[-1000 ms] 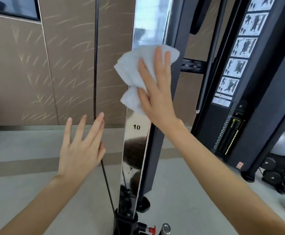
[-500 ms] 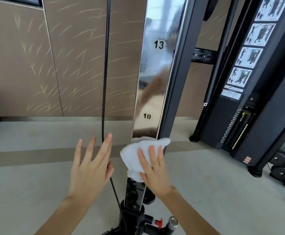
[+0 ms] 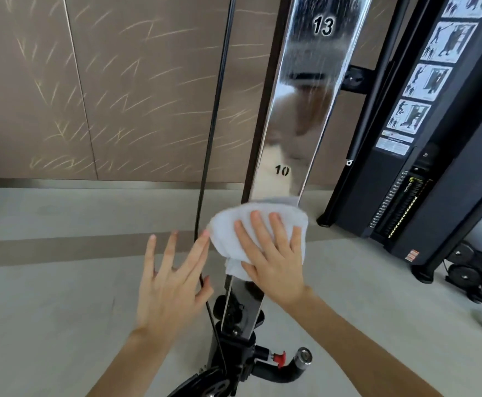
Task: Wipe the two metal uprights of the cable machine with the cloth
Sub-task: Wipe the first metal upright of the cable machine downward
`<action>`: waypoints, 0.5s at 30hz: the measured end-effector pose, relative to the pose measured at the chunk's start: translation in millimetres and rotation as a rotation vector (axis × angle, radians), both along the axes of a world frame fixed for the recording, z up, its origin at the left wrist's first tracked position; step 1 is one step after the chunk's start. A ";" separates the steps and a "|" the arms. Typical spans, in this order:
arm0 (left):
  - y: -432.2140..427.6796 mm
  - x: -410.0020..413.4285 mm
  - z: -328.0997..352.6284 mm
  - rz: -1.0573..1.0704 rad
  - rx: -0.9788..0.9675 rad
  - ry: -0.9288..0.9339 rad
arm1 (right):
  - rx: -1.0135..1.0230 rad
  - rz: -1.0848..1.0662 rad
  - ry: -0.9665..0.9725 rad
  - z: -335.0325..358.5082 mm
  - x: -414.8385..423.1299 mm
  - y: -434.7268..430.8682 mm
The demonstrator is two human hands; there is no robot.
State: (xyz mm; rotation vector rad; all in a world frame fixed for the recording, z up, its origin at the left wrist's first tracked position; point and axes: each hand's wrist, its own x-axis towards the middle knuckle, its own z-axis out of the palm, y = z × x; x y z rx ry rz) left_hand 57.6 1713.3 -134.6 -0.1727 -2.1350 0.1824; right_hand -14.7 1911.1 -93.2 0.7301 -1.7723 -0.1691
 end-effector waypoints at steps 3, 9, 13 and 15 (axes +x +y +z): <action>-4.2 0.7 -2.6 -0.025 -0.016 0.009 | 0.118 -0.039 -0.076 -59.3 10.9 6.8; -7.8 8.2 -10.0 -0.068 0.022 0.049 | 0.181 -0.063 -0.068 -23.5 18.4 24.5; -6.4 8.3 -16.4 -0.067 0.030 0.041 | 0.013 -0.064 -0.031 36.9 9.6 11.3; -6.3 8.1 -18.6 -0.068 0.028 0.042 | -0.034 -0.088 0.002 34.6 4.9 -2.1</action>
